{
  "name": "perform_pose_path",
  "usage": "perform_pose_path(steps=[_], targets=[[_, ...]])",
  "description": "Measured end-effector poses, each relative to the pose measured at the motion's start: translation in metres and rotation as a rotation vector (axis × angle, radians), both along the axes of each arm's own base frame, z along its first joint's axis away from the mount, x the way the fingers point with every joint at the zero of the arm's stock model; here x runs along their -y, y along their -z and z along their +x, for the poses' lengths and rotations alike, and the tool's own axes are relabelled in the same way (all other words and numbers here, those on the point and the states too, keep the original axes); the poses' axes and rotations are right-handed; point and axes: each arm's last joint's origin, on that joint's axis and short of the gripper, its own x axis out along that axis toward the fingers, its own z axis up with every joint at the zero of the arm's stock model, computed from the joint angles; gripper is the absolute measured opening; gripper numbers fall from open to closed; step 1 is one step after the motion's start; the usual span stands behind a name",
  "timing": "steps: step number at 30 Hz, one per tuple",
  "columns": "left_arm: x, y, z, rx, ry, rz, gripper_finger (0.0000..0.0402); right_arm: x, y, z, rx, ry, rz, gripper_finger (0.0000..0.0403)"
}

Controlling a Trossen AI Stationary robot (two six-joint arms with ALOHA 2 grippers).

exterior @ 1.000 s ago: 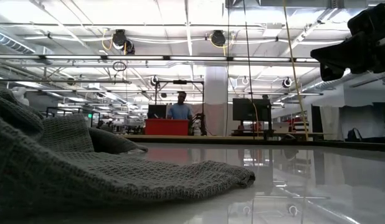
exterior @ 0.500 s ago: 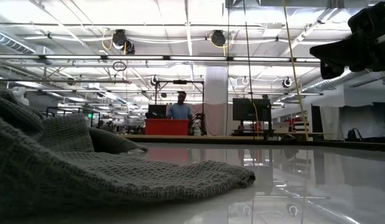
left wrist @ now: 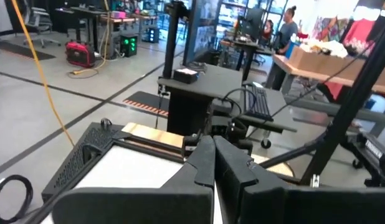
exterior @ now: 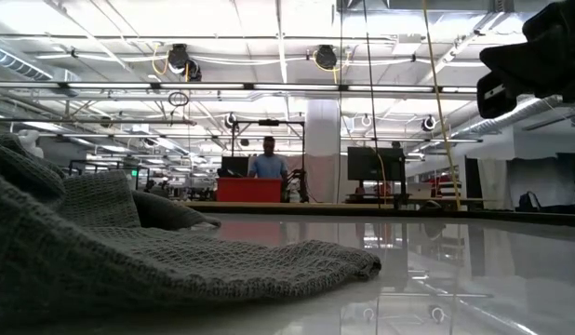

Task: Roll towel into tight, uniform cylinder
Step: Roll the gray towel

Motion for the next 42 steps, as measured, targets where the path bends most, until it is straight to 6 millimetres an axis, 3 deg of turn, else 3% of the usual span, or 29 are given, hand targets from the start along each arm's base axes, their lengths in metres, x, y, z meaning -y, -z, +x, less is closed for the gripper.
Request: perform_pose_path(steps=[4, 9, 16, 24, 28, 33, 38, 42], targets=[[0.000, -0.001, 0.000, 0.005, 0.001, 0.007, 0.0002, 0.000, -0.002, 0.000, 0.012, -0.002, 0.057, 0.0000], [0.000, -0.001, 0.000, 0.005, 0.002, 0.008, 0.0002, 0.007, -0.029, -0.005, 0.104, 0.200, 0.255, 0.0000], [-0.001, -0.001, 0.000, 0.004, -0.002, 0.009, 0.0002, 0.008, -0.120, -0.023, 0.109, 0.271, -0.031, 0.0000], [-0.001, 0.000, 0.001, 0.004, -0.002, 0.007, 0.0002, 0.008, -0.225, -0.023, -0.059, 0.271, -0.084, 0.0000], [0.000, 0.001, 0.003, -0.005, 0.001, 0.007, 0.0002, 0.008, -0.270, -0.009, -0.121, 0.268, -0.083, 0.0000], [0.002, 0.000, 0.002, 0.002, 0.020, 0.000, 0.0002, 0.008, -0.312, 0.021, -0.177, 0.265, -0.047, 0.0000], [0.006, 0.005, 0.002, -0.036, 0.031, -0.073, 0.0002, 0.008, -0.328, 0.059, -0.216, 0.264, -0.041, 0.0000], [0.009, 0.018, -0.001, -0.154, 0.023, -0.188, 0.0002, 0.007, -0.320, 0.090, -0.289, 0.265, 0.057, 0.0000]])
